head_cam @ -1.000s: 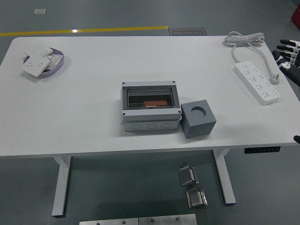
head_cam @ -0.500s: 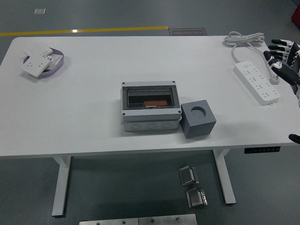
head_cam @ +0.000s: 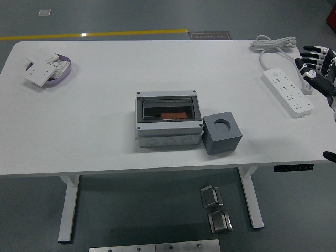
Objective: Pick up the cylinder from the cube,place it in the box,flap close box
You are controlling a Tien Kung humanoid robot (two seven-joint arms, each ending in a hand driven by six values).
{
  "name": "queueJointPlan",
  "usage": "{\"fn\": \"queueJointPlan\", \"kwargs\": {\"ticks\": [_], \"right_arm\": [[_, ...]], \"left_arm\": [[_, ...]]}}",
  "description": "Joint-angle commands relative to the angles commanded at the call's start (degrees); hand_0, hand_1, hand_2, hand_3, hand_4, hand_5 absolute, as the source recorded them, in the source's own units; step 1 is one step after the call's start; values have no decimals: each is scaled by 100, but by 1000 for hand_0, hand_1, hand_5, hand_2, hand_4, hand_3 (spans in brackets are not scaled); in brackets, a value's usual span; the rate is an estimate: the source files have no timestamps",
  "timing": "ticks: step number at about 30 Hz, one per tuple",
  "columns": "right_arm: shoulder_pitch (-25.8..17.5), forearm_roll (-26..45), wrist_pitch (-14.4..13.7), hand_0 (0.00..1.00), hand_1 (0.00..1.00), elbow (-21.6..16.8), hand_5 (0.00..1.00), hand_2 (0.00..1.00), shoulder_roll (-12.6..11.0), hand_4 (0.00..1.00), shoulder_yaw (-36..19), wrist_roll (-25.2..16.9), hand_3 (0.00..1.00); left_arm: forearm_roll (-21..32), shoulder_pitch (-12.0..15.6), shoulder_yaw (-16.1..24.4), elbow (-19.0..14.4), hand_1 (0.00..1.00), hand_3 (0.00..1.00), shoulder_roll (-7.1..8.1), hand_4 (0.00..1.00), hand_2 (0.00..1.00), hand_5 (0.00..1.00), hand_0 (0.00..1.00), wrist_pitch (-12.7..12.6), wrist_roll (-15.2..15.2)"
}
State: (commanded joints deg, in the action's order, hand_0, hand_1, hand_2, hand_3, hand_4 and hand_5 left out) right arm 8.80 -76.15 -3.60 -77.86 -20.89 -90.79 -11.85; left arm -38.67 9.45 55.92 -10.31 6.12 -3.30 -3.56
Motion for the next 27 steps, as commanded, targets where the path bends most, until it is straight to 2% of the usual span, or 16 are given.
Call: {"fn": "queueJointPlan", "kwargs": {"ticks": [27], "right_arm": [[72, 31, -8, 678, 663, -3, 373, 669, 45, 817, 104, -18, 687]], "left_arm": [[50, 4, -43, 0, 629, 620, -23, 661, 611, 174, 586, -9, 3]]}}
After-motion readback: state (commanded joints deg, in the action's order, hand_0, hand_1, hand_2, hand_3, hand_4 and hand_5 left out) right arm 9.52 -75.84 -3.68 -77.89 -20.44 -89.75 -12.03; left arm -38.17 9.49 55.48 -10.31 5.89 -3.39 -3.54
